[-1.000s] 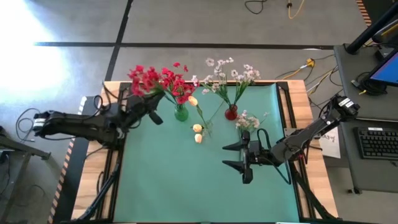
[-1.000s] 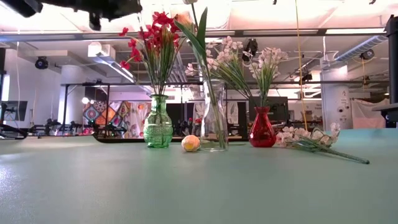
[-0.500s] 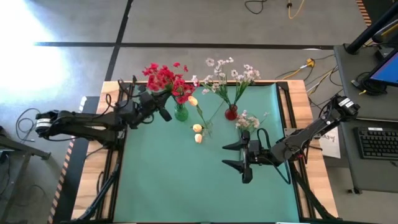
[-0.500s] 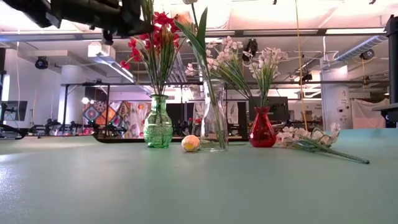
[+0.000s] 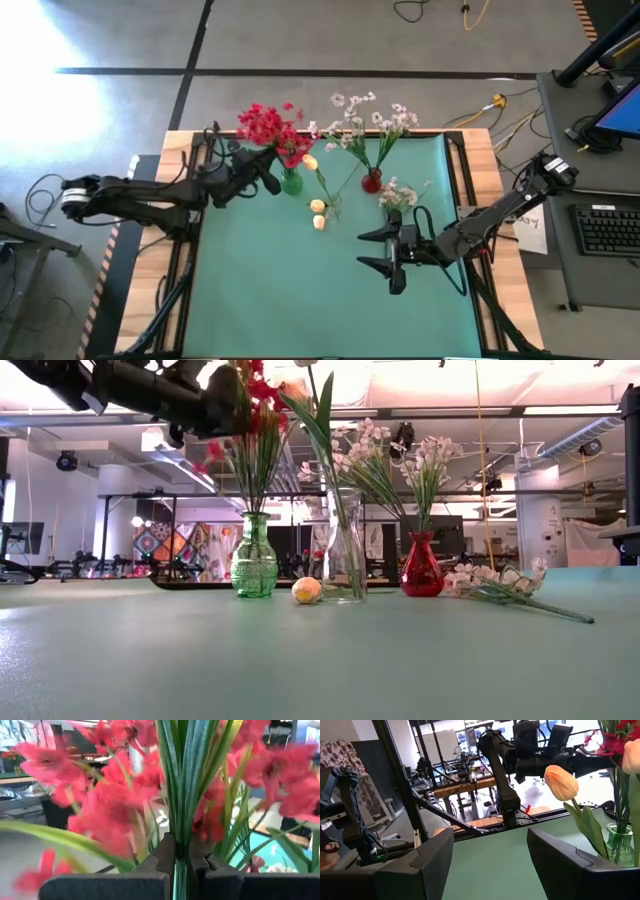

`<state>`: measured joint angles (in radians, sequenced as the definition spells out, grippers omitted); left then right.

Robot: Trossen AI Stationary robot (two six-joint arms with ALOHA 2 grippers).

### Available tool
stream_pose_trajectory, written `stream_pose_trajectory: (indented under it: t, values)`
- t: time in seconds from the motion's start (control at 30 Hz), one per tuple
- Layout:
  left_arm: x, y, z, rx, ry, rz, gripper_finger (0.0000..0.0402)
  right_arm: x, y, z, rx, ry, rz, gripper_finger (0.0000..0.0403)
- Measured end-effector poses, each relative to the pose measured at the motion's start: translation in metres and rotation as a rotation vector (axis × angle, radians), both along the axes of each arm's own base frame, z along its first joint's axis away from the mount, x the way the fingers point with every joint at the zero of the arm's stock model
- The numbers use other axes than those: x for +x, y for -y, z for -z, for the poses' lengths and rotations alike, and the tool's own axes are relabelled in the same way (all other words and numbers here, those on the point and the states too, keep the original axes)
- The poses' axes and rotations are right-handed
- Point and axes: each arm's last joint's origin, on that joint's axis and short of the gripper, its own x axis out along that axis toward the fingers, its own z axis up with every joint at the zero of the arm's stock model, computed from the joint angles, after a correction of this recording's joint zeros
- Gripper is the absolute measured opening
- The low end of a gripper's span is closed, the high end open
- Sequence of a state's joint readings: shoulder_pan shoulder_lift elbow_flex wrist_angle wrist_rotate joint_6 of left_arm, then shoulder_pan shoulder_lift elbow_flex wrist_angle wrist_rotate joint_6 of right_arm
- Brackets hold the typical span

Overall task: Sort flowers into vase by color
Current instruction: Put the red flower into the green vase

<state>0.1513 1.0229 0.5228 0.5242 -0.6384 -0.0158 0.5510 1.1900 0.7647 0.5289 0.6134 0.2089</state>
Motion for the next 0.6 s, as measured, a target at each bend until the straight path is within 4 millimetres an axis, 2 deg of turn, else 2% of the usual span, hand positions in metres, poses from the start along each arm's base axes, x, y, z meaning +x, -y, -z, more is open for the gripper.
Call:
stream_pose_trajectory:
  t: [0.6]
  values:
    - [0.01,-0.002,0.016,-0.03,-0.07,-0.001,0.0,0.0,0.0,0.0,0.0,0.0,0.001,0.0244]
